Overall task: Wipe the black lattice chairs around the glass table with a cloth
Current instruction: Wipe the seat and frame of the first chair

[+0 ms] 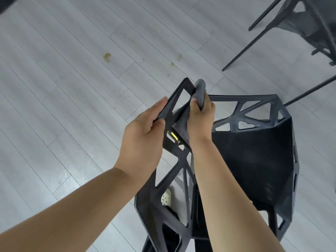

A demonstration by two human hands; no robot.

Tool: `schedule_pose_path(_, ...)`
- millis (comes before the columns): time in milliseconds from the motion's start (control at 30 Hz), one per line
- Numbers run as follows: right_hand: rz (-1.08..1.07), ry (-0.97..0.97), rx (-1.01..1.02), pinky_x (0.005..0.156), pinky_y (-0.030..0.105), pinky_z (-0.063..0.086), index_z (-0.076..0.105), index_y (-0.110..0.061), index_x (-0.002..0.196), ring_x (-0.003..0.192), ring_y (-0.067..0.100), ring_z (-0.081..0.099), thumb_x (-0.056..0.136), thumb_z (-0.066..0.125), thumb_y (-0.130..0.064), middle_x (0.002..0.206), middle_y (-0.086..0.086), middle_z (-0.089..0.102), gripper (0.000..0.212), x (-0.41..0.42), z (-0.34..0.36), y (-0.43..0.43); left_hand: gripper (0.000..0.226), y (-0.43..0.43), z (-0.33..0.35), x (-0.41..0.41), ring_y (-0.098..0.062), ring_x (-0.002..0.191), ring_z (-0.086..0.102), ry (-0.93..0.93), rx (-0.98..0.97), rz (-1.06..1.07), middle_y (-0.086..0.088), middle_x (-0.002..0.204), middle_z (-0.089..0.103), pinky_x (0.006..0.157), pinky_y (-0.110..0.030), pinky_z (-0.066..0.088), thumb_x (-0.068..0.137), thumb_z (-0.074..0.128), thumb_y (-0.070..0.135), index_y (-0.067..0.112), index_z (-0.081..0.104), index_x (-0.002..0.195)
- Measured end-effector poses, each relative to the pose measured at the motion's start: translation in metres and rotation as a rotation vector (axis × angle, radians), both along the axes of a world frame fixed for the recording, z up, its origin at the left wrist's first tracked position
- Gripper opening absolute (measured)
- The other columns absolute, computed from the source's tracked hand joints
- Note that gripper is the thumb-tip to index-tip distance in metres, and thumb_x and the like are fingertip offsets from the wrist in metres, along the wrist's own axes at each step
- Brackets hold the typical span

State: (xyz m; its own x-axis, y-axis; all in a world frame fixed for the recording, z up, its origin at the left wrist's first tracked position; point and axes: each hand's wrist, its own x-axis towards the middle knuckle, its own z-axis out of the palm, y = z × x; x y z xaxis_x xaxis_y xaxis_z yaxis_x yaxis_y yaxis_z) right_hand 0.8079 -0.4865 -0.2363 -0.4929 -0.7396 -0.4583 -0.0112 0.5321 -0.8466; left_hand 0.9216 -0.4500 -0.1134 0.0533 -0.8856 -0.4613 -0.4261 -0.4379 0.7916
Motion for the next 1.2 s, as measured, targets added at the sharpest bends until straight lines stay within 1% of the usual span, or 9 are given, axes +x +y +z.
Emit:
schedule_pose_path(100,0.116,0.058,-0.12,0.096,0.023,0.037,0.043,-0.023,0.14,0.109,0.008,0.048,0.097,0.047,-0.022,0.125,-0.003,0.043,0.044,0.017,0.022,0.032,0.046,0.0,0.0,0.002,0.008,0.072,0.055,0.03,-0.003,-0.014,0.022,0.096,0.062,0.063,0.002,0.04,0.097,0.041,0.01,0.038,0.051,0.132)
schedule_pose_path(233,0.312,0.338,-0.225,0.086,0.03,0.047,0.05,-0.023,0.136,0.108,0.019,0.051,0.087,0.05,-0.029,0.12,-0.003,0.05,0.049,0.029,0.039,0.068,0.046,0.0,-0.002,0.004,0.013,0.108,0.052,0.087,-0.011,-0.015,0.022,0.123,0.059,0.091,-0.005,0.042,0.096,0.04,0.009,0.034,0.053,0.131)
schedule_pose_path(367,0.434,0.599,-0.278,0.065,0.036,0.051,0.057,-0.022,0.129,0.088,0.022,0.056,0.085,0.043,-0.035,0.104,0.001,0.056,0.048,0.029,0.067,0.101,0.043,0.0,-0.004,0.004,0.01,0.092,0.061,0.1,-0.026,-0.007,0.027,0.097,0.066,0.078,-0.009,0.046,0.097,0.039,0.011,0.035,0.057,0.128)
schedule_pose_path(467,0.47,0.537,-0.283,0.065,0.032,0.05,0.054,-0.024,0.131,0.086,0.019,0.056,0.086,0.045,-0.033,0.104,-0.001,0.056,0.047,0.045,0.07,0.132,0.042,0.002,-0.005,0.004,0.002,0.074,0.064,0.09,-0.034,-0.014,0.022,0.075,0.067,0.07,-0.012,0.049,0.097,0.038,0.013,0.037,0.058,0.124)
schedule_pose_path(600,0.403,0.503,-0.133,0.073,0.038,0.051,0.057,-0.027,0.126,0.092,0.022,0.054,0.085,0.048,-0.027,0.109,-0.002,0.056,0.042,0.041,0.033,0.138,0.044,0.005,-0.008,0.002,-0.003,0.044,0.035,0.014,-0.055,-0.032,0.017,0.049,0.041,0.044,-0.014,0.034,0.097,0.037,0.015,0.047,0.055,0.121)
schedule_pose_path(700,0.389,0.464,0.012,0.08,0.041,0.049,0.056,-0.028,0.129,0.099,0.026,0.052,0.089,0.054,-0.021,0.113,0.0,0.055,0.041,0.033,0.009,0.135,0.044,0.006,-0.01,0.002,-0.004,0.044,0.03,-0.023,-0.05,-0.035,0.017,0.05,0.04,0.04,-0.015,0.029,0.097,0.036,0.016,0.048,0.055,0.122)
schedule_pose_path(833,0.447,0.351,0.314,0.079,0.035,0.042,0.049,-0.04,0.133,0.109,0.027,0.048,0.095,0.04,-0.02,0.113,0.002,0.049,0.044,0.013,-0.019,0.126,0.044,0.007,-0.009,0.0,-0.005,0.049,0.034,-0.074,-0.056,-0.052,0.016,0.068,0.05,0.041,-0.016,0.032,0.097,0.035,0.018,0.047,0.054,0.125)
schedule_pose_path(967,0.408,0.178,0.433,0.076,0.035,0.046,0.053,-0.048,0.126,0.103,0.029,0.055,0.093,0.037,-0.024,0.11,0.002,0.059,0.044,-0.002,-0.038,0.12,0.046,0.007,-0.007,-0.003,-0.008,0.05,0.032,-0.118,-0.052,-0.061,0.018,0.06,0.049,0.041,-0.017,0.032,0.097,0.033,0.018,0.046,0.053,0.127)
schedule_pose_path(1200,0.286,0.406,0.456,0.092,0.04,0.041,0.046,-0.039,0.134,0.11,0.028,0.046,0.094,0.04,-0.015,0.126,0.002,0.05,0.047,-0.011,-0.045,0.145,0.048,0.011,-0.001,-0.007,-0.007,0.049,0.036,-0.159,-0.059,-0.08,0.015,0.074,0.055,0.037,-0.014,0.034,0.097,0.031,0.016,0.041,0.048,0.133)
